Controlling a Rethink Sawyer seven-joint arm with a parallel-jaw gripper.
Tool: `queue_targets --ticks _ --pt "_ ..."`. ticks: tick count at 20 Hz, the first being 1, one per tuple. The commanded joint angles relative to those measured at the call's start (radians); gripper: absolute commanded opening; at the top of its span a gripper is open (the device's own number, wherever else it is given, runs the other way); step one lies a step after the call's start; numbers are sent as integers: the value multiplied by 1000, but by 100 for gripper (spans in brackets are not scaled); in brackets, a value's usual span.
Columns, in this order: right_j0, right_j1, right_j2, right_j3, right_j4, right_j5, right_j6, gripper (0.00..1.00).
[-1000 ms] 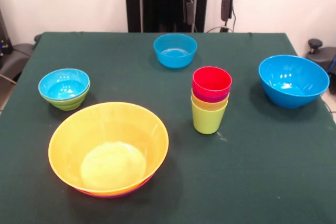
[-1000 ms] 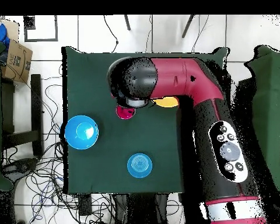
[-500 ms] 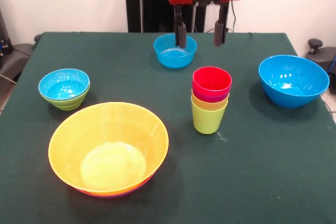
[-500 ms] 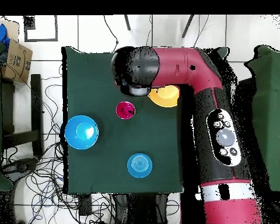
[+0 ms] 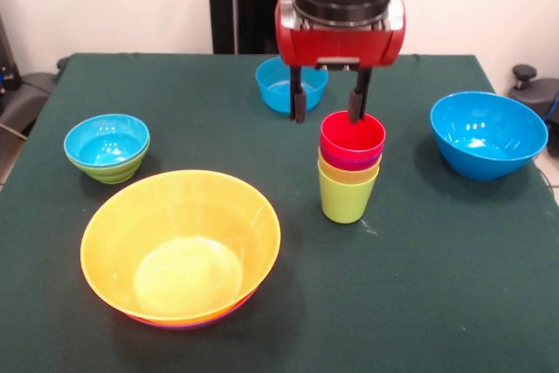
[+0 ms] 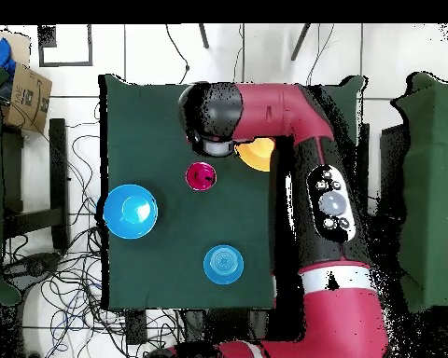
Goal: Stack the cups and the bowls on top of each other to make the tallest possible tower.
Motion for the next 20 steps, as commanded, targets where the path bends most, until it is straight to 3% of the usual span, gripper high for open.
queue_targets --ticks 1,11,20 --pt "56 67 -75 -46 -37 19 187 100" --pt "80 71 -115 -68 -12 34 169 100" --pt "85 96 -136 -45 9 -27 175 100"
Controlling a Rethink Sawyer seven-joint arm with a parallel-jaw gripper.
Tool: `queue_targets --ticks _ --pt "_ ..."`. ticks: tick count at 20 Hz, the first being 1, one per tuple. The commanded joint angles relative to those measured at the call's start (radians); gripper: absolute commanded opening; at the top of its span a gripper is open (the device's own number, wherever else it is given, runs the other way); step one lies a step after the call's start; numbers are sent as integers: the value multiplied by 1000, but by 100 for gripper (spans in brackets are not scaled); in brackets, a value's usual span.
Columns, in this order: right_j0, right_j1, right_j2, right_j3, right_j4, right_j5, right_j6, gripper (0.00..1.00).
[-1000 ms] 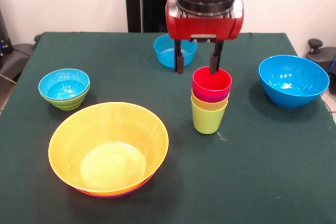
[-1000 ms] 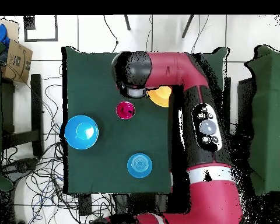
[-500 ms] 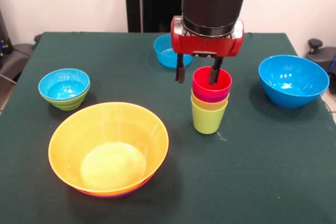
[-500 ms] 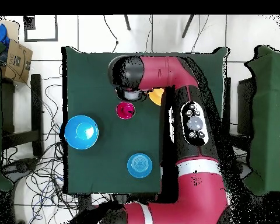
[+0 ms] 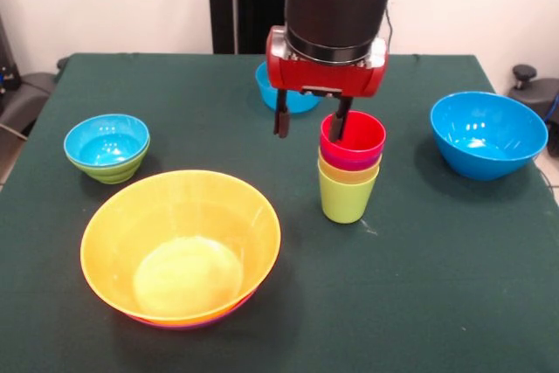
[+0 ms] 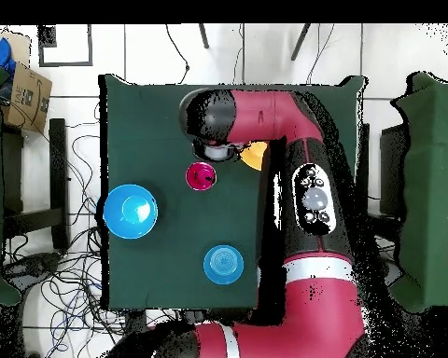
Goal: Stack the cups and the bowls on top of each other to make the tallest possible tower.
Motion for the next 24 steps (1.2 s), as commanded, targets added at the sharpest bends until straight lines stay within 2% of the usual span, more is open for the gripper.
queue_targets --ticks 1,6,15,24 --pt "19 37 -21 3 2 -39 143 100" --pt "20 44 -29 17 13 -65 144 100" --pt "28 48 -41 -2 20 -41 133 100" --pt "18 77 -36 -12 23 -92 108 100"
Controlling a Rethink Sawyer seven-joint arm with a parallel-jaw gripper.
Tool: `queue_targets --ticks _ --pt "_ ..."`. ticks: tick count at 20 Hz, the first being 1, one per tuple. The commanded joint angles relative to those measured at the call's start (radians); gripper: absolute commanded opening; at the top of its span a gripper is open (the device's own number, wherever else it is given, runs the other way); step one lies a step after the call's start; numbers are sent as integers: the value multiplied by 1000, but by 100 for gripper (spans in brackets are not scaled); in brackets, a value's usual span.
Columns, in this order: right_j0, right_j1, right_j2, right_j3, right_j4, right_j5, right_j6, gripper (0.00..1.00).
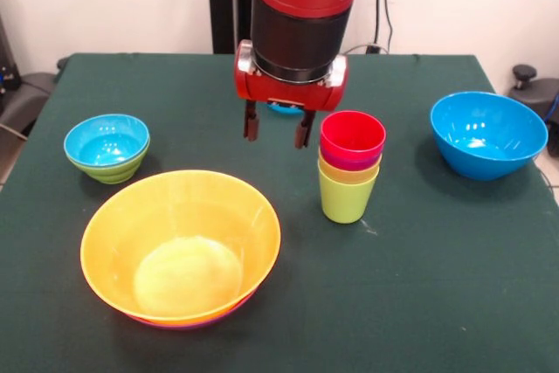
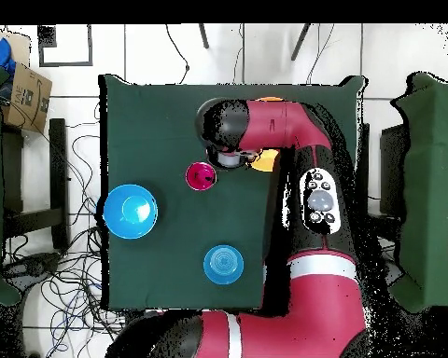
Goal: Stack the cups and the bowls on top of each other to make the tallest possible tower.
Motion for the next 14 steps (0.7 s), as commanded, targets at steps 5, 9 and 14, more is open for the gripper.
queue_targets --ticks 5,9,14 --pt "13 37 33 -14 13 -108 99 100" --pt "3 52 45 -19 14 -142 78 100" --pt "-19 94 74 -34 33 -207 56 100"
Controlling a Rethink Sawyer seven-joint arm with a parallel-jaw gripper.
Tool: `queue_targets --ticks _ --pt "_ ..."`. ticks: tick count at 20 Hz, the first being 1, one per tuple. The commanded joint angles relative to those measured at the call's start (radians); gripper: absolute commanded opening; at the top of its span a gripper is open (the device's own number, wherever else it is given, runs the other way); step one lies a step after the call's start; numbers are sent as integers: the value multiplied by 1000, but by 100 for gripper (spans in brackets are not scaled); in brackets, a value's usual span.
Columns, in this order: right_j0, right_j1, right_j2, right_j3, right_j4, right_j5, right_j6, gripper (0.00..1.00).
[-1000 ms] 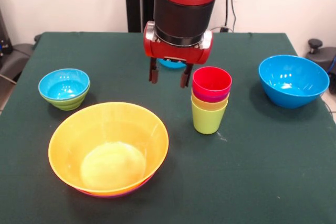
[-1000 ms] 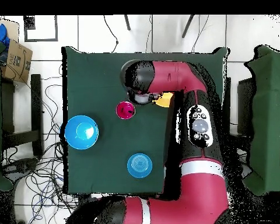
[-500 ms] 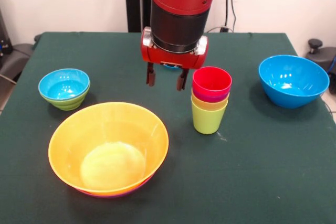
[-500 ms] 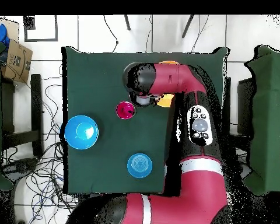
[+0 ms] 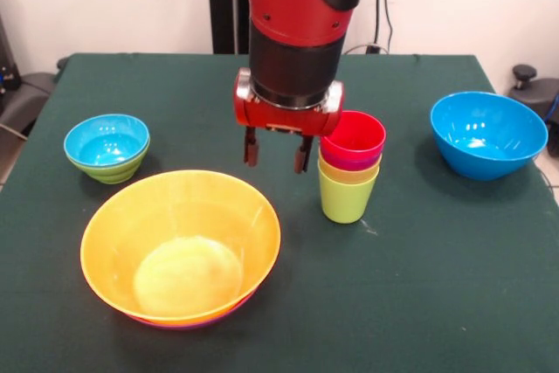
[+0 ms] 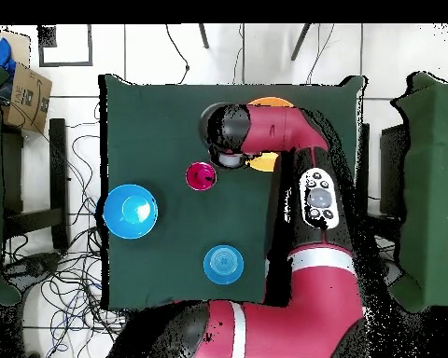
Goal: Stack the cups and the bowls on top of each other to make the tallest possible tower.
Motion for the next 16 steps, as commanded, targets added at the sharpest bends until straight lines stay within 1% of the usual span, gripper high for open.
queue_targets --ticks 1,10,16 --pt "-8 53 71 -38 20 -106 57 100" --pt "7 58 46 -18 21 -181 71 100" --pt "14 81 46 -43 27 -201 75 100"
